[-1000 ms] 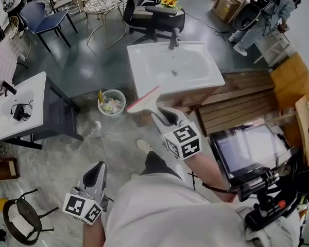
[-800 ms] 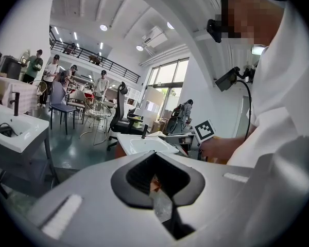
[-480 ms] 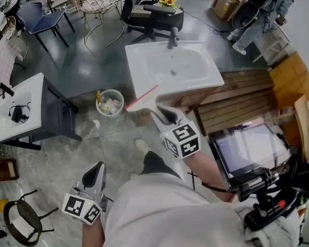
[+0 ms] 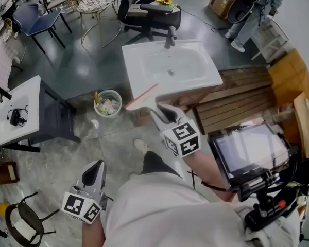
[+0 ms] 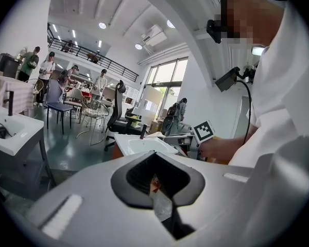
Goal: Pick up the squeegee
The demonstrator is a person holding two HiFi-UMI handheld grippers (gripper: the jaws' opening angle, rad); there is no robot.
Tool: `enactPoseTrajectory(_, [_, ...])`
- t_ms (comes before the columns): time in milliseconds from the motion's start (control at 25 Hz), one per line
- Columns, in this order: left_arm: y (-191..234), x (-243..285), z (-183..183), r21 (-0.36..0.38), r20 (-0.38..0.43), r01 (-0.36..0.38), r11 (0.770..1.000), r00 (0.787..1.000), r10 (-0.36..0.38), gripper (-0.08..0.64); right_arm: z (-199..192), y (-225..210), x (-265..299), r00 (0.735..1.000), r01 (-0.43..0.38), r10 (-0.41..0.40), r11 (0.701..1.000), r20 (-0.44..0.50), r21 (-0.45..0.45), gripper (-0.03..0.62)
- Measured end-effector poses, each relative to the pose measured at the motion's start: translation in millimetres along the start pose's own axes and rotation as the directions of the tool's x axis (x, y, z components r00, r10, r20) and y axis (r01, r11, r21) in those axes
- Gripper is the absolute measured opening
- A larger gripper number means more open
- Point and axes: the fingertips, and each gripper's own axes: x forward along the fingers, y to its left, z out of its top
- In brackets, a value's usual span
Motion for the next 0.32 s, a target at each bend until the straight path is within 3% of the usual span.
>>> enactPoseTrajectory(320, [-0.4,13.0,-14.0,-0.021,-0.002,0.019,1.0,1.0,-0.019,0.008,-11.6,-15.7,-4.7,1.0,0.029,-0.029,1.0,-0.011,-0.006,0.104])
